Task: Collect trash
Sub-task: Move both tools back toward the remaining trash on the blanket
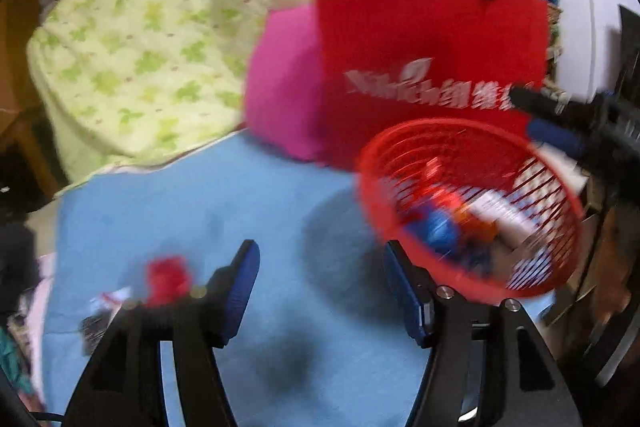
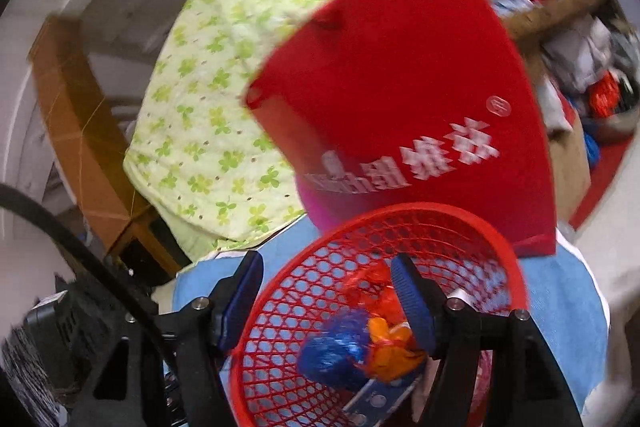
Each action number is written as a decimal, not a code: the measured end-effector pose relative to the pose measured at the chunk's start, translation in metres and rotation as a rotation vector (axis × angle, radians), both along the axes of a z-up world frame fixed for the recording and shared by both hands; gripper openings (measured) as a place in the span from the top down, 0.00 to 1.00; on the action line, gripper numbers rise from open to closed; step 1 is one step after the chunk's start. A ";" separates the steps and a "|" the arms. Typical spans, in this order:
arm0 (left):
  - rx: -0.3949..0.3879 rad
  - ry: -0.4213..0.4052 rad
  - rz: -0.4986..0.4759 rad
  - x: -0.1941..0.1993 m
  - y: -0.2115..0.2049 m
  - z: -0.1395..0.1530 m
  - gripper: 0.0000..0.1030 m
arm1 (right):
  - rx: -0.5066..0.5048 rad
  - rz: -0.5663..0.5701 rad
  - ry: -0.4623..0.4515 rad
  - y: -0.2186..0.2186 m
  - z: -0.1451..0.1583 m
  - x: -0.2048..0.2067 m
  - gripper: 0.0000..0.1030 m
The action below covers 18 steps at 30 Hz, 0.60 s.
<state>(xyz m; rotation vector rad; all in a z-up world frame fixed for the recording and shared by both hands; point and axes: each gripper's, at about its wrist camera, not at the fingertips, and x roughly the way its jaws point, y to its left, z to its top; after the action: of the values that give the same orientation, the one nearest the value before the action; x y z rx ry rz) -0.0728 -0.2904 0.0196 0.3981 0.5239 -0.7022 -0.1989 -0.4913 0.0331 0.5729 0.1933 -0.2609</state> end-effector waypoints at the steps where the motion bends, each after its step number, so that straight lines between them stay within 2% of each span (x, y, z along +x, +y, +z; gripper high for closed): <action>1: 0.005 -0.006 0.017 0.003 0.009 -0.001 0.36 | -0.045 0.014 -0.008 0.012 0.005 0.004 0.32; 6: 0.015 -0.015 0.174 0.021 0.088 -0.012 0.36 | -0.207 0.093 -0.086 0.067 0.024 0.015 0.32; 10: -0.001 0.013 0.307 0.047 0.150 -0.021 0.36 | -0.269 0.183 -0.112 0.108 0.030 0.036 0.32; 13: -0.023 0.025 0.395 0.062 0.188 -0.028 0.36 | -0.297 0.239 -0.077 0.137 0.027 0.057 0.32; 18: -0.053 0.063 0.458 0.075 0.226 -0.047 0.36 | -0.334 0.318 0.036 0.181 0.014 0.096 0.32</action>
<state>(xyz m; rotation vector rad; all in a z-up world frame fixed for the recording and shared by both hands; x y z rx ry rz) 0.0022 -0.0646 -0.0276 0.1946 0.6277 -0.2862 -0.1032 -0.3102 0.0472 0.2005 0.2665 0.0077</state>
